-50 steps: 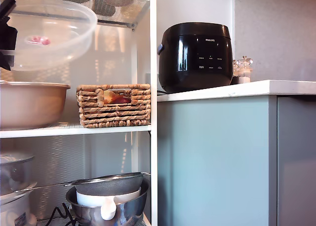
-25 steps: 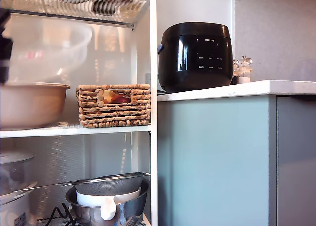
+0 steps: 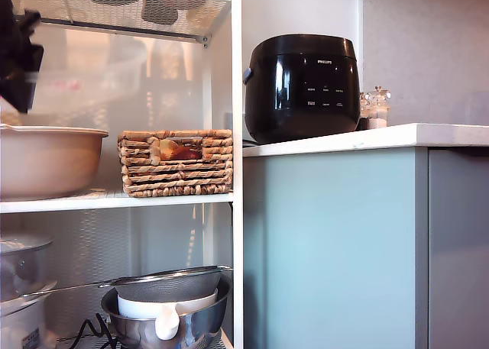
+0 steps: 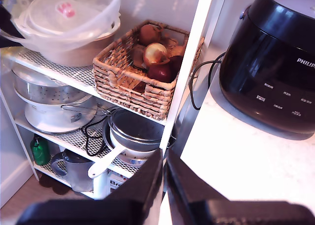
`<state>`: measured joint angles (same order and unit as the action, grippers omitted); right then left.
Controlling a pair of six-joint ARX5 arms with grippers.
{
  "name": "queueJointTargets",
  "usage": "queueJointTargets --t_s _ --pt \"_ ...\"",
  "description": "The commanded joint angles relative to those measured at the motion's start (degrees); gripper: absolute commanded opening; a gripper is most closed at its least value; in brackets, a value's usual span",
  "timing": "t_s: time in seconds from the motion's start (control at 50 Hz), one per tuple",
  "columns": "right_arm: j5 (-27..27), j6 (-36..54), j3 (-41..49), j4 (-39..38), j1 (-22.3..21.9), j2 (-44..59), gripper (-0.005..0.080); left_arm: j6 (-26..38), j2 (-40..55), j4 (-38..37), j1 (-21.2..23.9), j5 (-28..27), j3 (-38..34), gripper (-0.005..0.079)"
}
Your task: Pick up the plastic microwave lid from the counter next to you, then place it on the shelf
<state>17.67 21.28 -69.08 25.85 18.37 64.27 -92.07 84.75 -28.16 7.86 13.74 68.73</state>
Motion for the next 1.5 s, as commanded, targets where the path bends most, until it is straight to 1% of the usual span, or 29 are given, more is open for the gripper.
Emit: queueJointTargets --t_s 0.0,0.18,0.4,0.5,0.68,0.74,0.88,1.04,1.12,1.24,1.3,1.36,1.48 --pt "0.46 -0.07 0.33 0.28 0.92 -0.07 -0.0013 -1.09 1.46 -0.46 -0.48 0.2 1.66 -0.0008" --pt "0.46 -0.04 0.33 0.7 1.68 -0.07 -0.0013 -1.4 4.94 -3.41 -1.92 0.13 6.99 -0.0008" --pt "0.46 0.22 0.33 0.68 1.99 -0.07 -0.0013 -1.4 9.16 -8.41 -2.14 0.31 14.53 -0.0008" --pt "0.46 0.24 0.33 0.85 1.99 -0.07 -0.0013 -1.86 10.25 -8.74 -2.14 0.55 16.7 -0.0008" --pt "1.01 1.27 0.33 0.87 1.99 -0.07 -0.0013 -0.81 10.49 -8.87 -2.14 3.23 18.34 -0.0008" --pt "1.49 1.27 0.33 0.87 1.99 -0.07 -0.0013 0.59 10.49 -8.85 -2.29 3.67 18.36 -0.0008" --pt "1.79 1.29 0.33 0.83 1.99 -0.07 -0.0013 1.05 10.49 -9.11 -2.62 3.67 18.36 -0.0009" --pt "3.45 1.53 0.33 0.81 1.99 -0.07 -0.0013 0.98 10.49 -9.07 -2.62 3.45 18.36 -0.0004" --pt "3.43 1.57 0.33 0.83 1.99 -0.07 -0.0013 0.92 10.49 -9.07 -2.62 3.5 18.38 0.0061" --pt "3.45 1.68 0.33 0.83 1.99 -0.07 -0.0013 0.52 10.49 -9.07 -2.64 3.74 18.38 0.0222" --pt "3.45 1.68 0.33 0.9 1.99 -0.07 -0.0013 0.52 10.49 -9.01 -2.91 3.85 18.38 0.0287" --pt "3.67 1.68 0.33 1.05 1.99 -0.07 -0.0013 0.59 10.49 -9.05 -3.17 3.93 18.38 0.0311" --pt "4.98 1.68 0.33 1.07 1.99 -0.07 -0.0013 0.57 10.49 -8.87 -3.67 3.89 18.38 0.0312"
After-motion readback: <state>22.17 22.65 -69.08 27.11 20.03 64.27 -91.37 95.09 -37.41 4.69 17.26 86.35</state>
